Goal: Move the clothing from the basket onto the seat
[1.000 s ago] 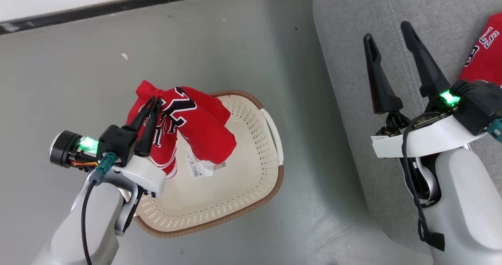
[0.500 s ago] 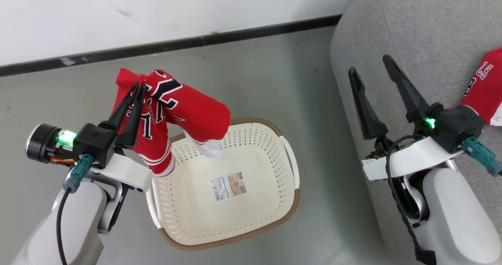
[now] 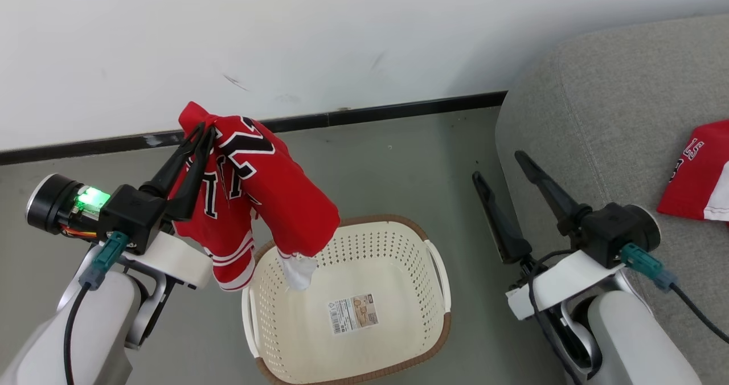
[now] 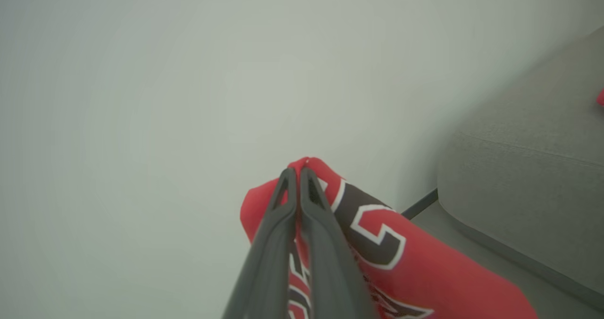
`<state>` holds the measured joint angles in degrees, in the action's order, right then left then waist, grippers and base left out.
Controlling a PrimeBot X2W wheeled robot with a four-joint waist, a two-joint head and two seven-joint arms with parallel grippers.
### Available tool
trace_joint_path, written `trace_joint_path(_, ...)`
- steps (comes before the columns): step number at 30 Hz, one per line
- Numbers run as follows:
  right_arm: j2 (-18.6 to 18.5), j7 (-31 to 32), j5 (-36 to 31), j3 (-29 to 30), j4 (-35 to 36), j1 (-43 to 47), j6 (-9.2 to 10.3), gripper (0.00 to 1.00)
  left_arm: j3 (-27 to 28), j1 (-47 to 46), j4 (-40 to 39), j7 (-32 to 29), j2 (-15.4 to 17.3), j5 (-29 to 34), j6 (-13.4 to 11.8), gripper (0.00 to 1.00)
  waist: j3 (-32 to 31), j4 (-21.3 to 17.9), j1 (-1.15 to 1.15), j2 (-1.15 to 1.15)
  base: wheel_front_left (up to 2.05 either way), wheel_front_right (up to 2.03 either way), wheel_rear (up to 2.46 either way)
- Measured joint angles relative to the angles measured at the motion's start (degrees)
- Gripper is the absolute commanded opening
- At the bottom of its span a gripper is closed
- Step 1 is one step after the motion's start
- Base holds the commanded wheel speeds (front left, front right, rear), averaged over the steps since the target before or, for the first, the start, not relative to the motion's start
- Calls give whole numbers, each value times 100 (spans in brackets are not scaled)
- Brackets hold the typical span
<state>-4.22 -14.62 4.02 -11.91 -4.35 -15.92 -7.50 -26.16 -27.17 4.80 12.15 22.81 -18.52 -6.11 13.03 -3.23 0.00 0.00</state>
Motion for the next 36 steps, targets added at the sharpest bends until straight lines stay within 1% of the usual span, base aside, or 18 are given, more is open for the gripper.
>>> trace_joint_path(4, -78, 0, 4, -258, -64, 134, -1, 100, -82, 0, -190, -157, 100, 1, 82, 0, -225, 68, 0, 0, 0, 0, 0)
trace_joint_path(8, -176, 0, 63, -620, -191, 180, 0, 100, -220, -1, -436, -259, 90, 1, 181, 0, -436, 127, 0, 0, 0, 0, 0)
trace_joint_path(15, -341, 0, 272, -1534, -265, 180, -1, 100, -416, -2, -759, -512, 56, -1, 323, 0, -768, 223, 0, 0, 0, 0, 0)
trace_joint_path(23, -426, 29, 683, -2585, -318, 284, -1, 100, -563, -2, -975, -837, 5, -10, 333, 0, -1077, 330, 0, 0, 0, 0, 0)
trace_joint_path(28, -547, 48, 715, -2769, -341, 374, -2, 100, -621, -2, -1141, -989, -15, -21, 376, 0, -1231, 392, -1, 0, 0, 0, 0)
trace_joint_path(32, -701, 48, 353, -2849, -368, 208, -2, 100, -667, 1, -1255, -1135, -45, -64, 376, 0, -1329, 436, 0, 0, 0, 0, 0)
trace_joint_path(36, -704, 44, 131, -3092, -407, -96, -2, 100, -712, 44, -1344, -1216, -64, -69, 376, 0, -1400, 486, 0, 0, 0, 0, 0)
